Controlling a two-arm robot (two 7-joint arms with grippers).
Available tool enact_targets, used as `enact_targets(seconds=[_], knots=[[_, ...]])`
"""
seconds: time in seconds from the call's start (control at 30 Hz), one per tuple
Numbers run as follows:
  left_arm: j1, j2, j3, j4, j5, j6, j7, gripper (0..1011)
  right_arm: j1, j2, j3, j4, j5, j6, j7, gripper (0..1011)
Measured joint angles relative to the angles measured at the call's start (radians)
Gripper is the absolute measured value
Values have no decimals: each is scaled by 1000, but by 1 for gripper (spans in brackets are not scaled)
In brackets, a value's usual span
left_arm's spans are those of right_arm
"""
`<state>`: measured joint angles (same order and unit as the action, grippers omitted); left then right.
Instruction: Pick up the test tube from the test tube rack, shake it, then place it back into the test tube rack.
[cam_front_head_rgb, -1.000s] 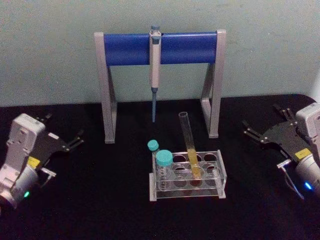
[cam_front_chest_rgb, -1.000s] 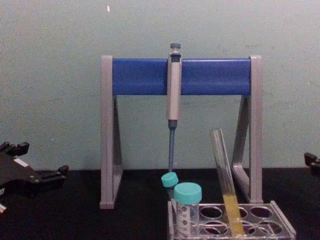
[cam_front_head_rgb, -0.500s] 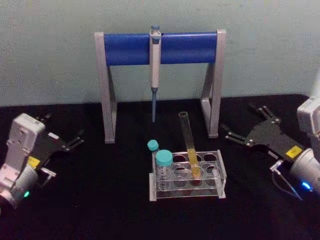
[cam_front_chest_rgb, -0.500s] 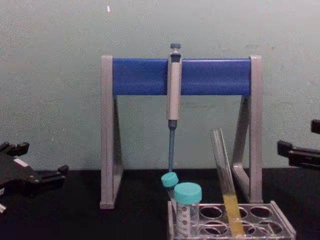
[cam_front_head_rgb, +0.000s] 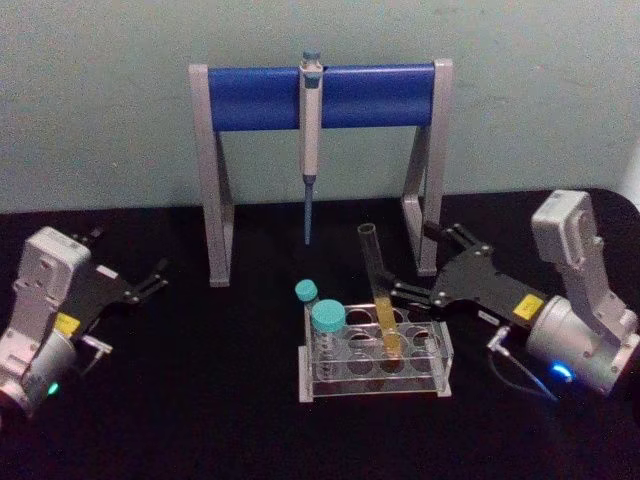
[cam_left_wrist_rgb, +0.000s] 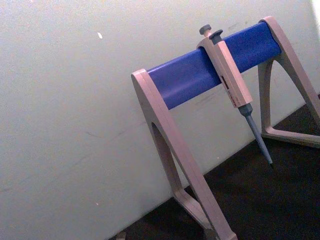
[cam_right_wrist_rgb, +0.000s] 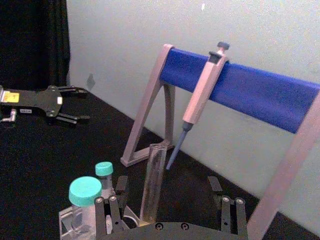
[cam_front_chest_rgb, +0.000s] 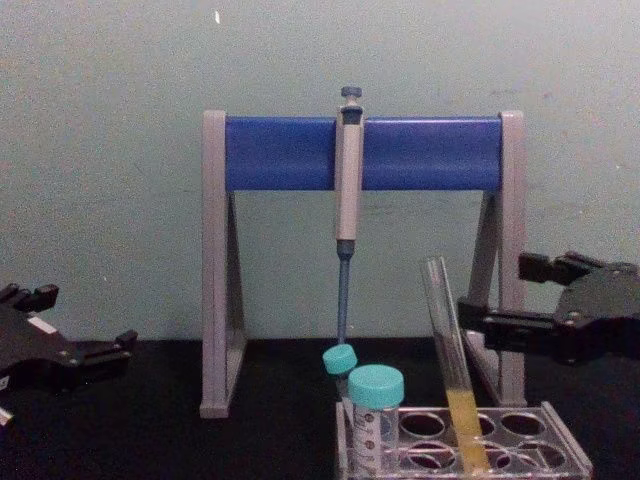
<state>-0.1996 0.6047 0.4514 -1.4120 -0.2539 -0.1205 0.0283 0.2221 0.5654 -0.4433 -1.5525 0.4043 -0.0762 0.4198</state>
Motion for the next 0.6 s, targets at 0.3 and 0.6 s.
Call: enact_targets(seconds=[0.3,0.6], knots=[[0,0,0,0,0,0,0,1001,42,-48,-19,37,-8,87,27,1000],[0,0,0,0,0,0,0,1001,71,-84,-27,76,-35,129,40,1000]])
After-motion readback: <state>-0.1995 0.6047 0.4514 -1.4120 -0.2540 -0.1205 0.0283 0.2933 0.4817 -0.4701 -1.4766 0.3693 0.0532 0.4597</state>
